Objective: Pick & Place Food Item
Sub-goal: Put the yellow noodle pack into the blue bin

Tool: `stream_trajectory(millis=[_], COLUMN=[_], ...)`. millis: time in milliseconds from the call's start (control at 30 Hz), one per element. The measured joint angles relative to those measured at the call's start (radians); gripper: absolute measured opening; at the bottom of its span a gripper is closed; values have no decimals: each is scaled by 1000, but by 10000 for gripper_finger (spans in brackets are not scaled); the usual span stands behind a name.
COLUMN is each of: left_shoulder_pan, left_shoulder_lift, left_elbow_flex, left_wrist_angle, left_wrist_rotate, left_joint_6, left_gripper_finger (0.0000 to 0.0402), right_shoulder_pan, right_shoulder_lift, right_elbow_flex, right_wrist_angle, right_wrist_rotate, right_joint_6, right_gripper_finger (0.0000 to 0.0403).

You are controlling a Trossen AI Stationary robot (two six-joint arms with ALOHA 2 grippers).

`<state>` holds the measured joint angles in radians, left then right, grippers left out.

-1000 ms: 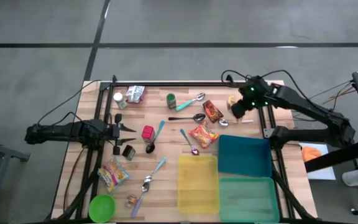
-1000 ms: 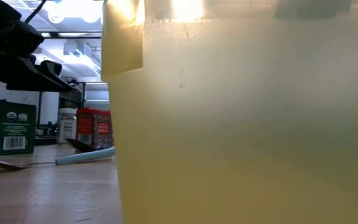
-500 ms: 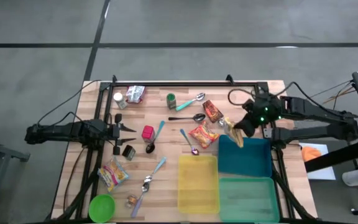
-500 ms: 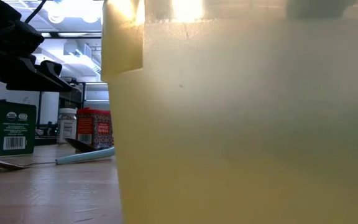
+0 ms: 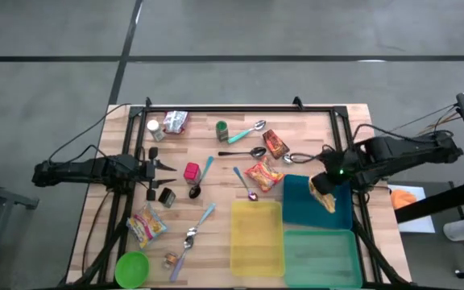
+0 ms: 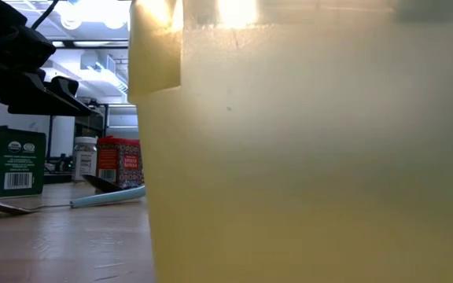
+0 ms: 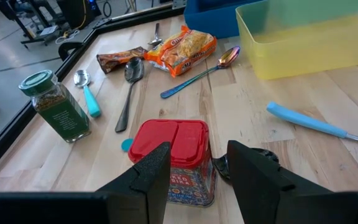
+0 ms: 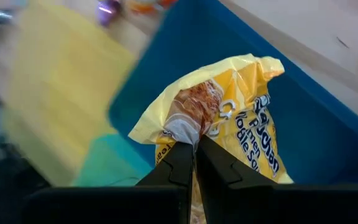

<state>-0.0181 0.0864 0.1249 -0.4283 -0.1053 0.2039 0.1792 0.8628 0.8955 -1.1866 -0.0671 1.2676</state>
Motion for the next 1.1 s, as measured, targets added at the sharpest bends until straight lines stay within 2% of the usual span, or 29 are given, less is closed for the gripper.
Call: stream_trajectory(millis=[200, 567, 900, 967, 1100], left_shoulder_pan=[0, 0, 0, 0, 0], left_shoulder_lift=[0, 0, 0, 0, 0], left_elbow_flex=[0, 0, 0, 0, 0], left_wrist_angle=[0, 0, 0, 0, 0], left_wrist_rotate=[0, 0, 0, 0, 0], left_joint_6=[0, 0, 0, 0, 0], left_gripper_finger=[159, 159, 158, 158, 158], right_shoulder_pan=[69, 96, 96, 96, 96], right_shoulder_lift=[70, 185, 260, 260, 257], right_elbow_flex=[-11, -124, -135, -136, -137], right_wrist_angle=[-123, -60, -52, -52, -48], right_wrist_rotate=[20, 18, 26, 43, 48], right_joint_6=[126, 147, 161, 174, 172], right_gripper_finger=[8, 8, 10, 20, 66])
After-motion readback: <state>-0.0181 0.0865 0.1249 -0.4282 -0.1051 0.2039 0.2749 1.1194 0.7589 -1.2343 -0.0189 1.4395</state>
